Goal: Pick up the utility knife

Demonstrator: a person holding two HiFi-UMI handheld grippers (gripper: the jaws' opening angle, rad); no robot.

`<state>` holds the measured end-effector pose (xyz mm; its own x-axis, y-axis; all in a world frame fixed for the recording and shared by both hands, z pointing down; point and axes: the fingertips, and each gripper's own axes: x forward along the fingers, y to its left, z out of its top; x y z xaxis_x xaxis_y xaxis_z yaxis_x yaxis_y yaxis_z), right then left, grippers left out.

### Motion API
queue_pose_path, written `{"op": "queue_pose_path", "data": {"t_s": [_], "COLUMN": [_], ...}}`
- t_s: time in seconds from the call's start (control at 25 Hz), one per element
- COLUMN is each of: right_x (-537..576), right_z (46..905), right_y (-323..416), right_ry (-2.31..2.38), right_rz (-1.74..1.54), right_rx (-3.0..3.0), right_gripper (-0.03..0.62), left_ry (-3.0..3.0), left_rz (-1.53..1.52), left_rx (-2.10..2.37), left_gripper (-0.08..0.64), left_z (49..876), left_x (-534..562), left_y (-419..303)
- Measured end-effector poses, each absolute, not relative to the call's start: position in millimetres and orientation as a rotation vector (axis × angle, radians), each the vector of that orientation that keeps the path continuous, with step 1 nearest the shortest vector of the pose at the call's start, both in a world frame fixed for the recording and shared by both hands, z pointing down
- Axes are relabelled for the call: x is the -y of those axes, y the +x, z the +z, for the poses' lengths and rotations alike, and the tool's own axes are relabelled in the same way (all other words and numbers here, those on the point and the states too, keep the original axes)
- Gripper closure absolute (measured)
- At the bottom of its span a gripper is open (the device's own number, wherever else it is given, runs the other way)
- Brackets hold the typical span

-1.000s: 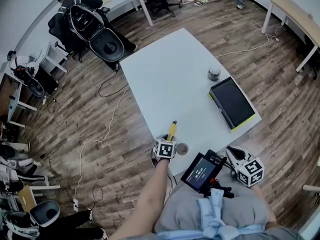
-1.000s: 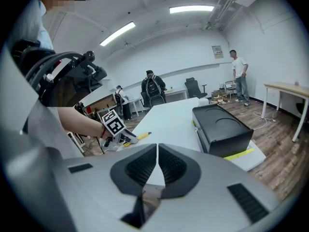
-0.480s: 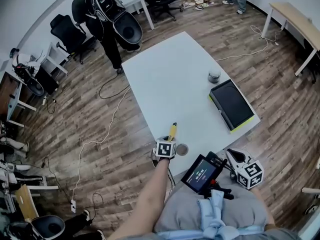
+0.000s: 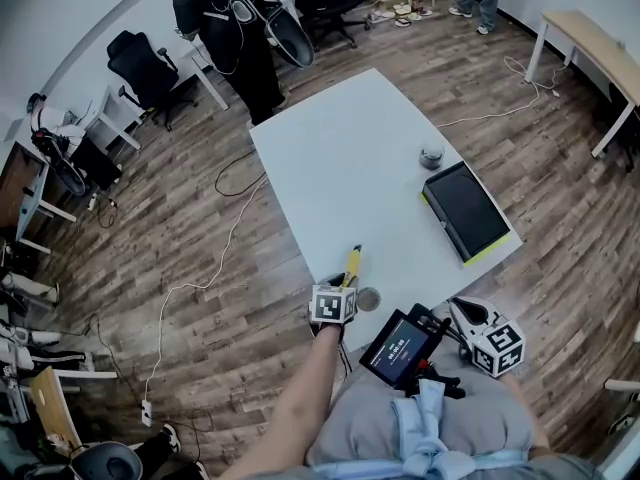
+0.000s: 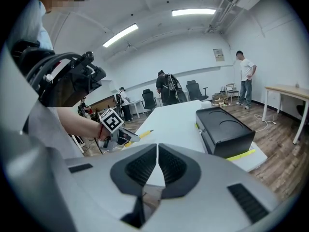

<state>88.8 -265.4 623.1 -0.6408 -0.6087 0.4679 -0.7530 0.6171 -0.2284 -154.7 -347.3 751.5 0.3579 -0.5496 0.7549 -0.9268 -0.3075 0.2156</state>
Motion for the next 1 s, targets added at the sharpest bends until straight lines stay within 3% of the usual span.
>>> {"op": "queue_pose_path", "data": {"t_s": [1.0], "right_x": [266.1], "right_z": [603.7], "right_y": [63.3], "right_ry": [1.072], "right_rz": [0.549], "right_rx": [2.576], "right_gripper": [0.563], "left_ry": [2.28], "left_rz": [0.327], "left_rx": [1.301], "left_gripper": [0.426], "left_z": [594.7], "left_x": [333.8], "left_y": [-114.9]}}
